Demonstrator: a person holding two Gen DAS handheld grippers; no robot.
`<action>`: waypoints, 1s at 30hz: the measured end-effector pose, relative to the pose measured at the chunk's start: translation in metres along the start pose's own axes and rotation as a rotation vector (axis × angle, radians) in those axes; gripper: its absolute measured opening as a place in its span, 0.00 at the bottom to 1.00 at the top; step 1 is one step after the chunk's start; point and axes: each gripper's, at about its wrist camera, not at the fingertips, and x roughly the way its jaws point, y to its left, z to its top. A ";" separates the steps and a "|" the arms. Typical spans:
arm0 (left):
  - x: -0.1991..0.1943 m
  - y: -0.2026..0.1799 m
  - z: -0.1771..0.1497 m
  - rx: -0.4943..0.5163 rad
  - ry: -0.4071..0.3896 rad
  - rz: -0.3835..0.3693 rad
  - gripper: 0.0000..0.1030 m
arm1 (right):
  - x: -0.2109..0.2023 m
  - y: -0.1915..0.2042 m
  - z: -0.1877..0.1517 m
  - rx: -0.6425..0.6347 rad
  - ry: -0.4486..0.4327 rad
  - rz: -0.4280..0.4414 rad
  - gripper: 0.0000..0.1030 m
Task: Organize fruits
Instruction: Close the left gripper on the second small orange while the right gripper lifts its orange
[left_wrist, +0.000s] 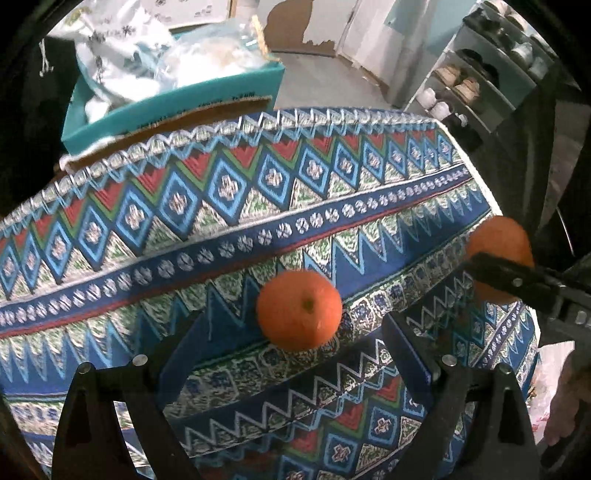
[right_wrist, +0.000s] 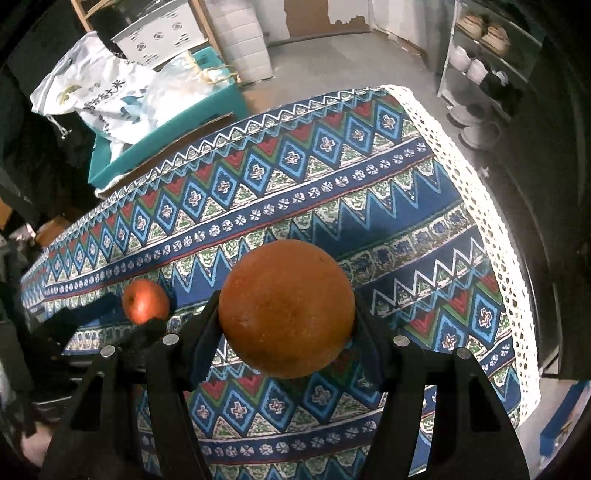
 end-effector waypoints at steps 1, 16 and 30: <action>0.004 0.001 -0.001 -0.015 0.007 -0.005 0.93 | 0.000 -0.001 0.000 0.001 0.001 0.001 0.63; 0.013 -0.010 0.003 0.049 -0.019 0.021 0.45 | 0.002 0.000 -0.001 -0.001 0.012 0.007 0.63; -0.065 -0.004 0.004 0.051 -0.169 0.017 0.44 | -0.029 0.026 0.002 -0.069 -0.060 0.015 0.63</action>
